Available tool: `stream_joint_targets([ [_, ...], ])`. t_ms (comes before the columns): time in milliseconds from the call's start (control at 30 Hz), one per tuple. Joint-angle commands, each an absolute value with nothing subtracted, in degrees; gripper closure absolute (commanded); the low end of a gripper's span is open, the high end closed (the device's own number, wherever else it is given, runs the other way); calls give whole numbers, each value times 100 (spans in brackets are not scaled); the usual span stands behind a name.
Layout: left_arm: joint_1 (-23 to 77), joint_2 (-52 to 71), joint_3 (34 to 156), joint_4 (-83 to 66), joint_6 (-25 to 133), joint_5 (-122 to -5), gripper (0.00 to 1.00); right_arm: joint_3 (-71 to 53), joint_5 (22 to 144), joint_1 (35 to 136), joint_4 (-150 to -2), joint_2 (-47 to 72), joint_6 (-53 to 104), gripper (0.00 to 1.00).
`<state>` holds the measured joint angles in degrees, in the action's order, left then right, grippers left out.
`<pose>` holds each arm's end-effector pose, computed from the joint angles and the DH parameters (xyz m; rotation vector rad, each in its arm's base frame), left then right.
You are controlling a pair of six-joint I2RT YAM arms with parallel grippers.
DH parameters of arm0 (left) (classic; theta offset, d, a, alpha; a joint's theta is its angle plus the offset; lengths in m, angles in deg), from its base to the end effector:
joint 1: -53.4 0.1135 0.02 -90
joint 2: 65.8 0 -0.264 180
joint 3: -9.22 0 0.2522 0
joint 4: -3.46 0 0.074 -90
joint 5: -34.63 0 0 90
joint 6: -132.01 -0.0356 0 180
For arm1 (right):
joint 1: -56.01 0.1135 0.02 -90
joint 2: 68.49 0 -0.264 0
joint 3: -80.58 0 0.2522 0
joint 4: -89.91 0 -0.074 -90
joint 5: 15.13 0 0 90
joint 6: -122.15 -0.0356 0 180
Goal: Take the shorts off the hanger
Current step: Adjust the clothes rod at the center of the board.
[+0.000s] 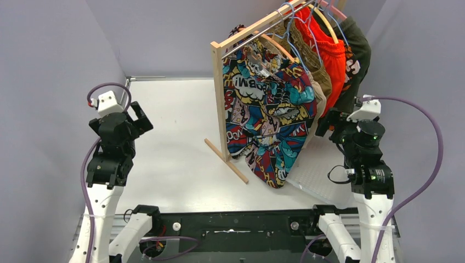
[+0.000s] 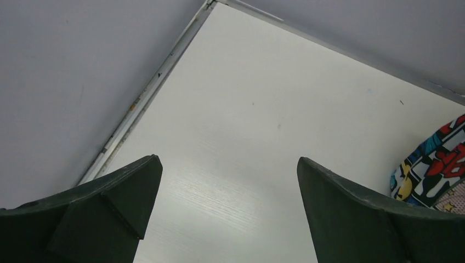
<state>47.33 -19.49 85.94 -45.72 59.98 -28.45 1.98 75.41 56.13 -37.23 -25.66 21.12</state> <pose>0.1561 -0.0004 0.3980 -0.5039 1.7953 0.1561 0.1358 0.0006 0.4082 0.1714 1.8637 0.1431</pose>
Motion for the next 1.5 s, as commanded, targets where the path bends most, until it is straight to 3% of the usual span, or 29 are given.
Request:
stream_joint_targets([
  [0,4399,-2263,8495,-5008,6555,-2814,3,428,8248,5368,-3341,-3047,1746,2],
  [267,3857,-3152,8066,-5343,7731,-3592,2,970,8903,4985,-2455,-4056,1241,2],
  [500,3591,-4312,6781,-4455,9041,-5317,2,1359,9427,4804,-1815,-4554,930,2],
  [633,3520,-4065,6396,-4562,9153,-6377,2,1475,9571,4752,-1637,-4646,780,2],
  [800,3477,-3499,6718,-5014,8631,-6737,2,1591,9614,4723,-1509,-4662,638,2],
  [1000,3446,-3061,6568,-4287,8684,-7459,2,1769,9560,4711,-1546,-4718,411,2],
  [1233,2981,-2369,6790,-3690,8591,-7261,2,1823,9380,4700,-1574,-4727,322,2],
  [1467,1459,-1810,7136,-3706,8372,-5509,3,1764,9215,4694,-1505,-4604,280,2],
])
